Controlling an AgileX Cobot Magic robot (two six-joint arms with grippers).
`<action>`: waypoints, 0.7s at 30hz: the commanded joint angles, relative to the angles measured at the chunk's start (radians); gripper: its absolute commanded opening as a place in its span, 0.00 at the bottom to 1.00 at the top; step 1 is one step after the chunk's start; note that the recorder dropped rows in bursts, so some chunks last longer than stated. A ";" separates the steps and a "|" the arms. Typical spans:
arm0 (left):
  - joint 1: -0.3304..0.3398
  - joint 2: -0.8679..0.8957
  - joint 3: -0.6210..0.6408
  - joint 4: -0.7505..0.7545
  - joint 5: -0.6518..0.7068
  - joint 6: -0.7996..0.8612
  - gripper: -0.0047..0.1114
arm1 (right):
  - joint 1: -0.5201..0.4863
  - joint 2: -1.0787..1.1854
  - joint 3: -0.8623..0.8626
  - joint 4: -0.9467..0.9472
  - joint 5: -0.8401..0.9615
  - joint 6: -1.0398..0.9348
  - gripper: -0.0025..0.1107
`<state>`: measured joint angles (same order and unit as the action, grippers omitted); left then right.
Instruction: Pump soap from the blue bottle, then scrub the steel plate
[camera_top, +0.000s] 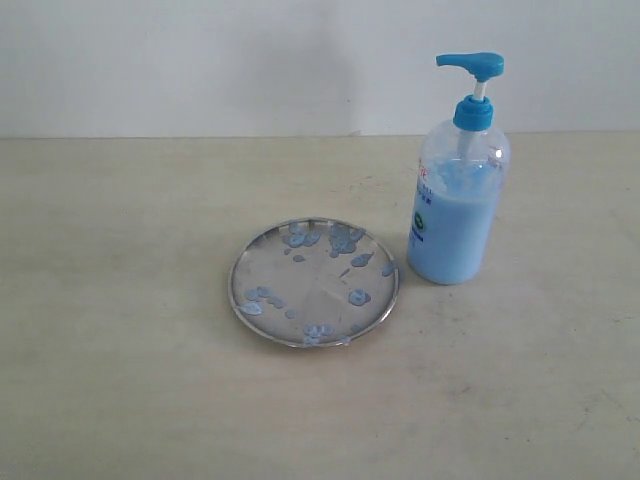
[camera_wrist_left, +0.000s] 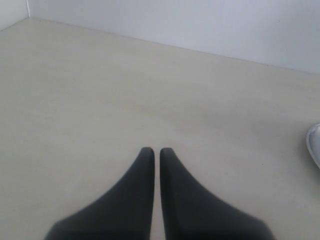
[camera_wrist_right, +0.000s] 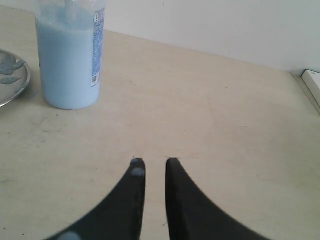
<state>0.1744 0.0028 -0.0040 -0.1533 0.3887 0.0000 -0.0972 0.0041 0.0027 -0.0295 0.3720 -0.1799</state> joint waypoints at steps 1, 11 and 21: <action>0.002 -0.003 0.004 -0.007 -0.007 -0.008 0.08 | -0.004 -0.004 -0.003 -0.008 -0.004 -0.006 0.07; 0.002 -0.003 0.004 -0.007 -0.008 -0.008 0.08 | -0.004 -0.004 -0.003 -0.008 -0.004 -0.006 0.07; -0.071 -0.003 0.004 -0.007 -0.008 -0.008 0.08 | -0.004 -0.004 -0.003 -0.008 -0.006 -0.006 0.07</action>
<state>0.1288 0.0028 -0.0040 -0.1533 0.3887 0.0000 -0.0972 0.0041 0.0027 -0.0295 0.3720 -0.1799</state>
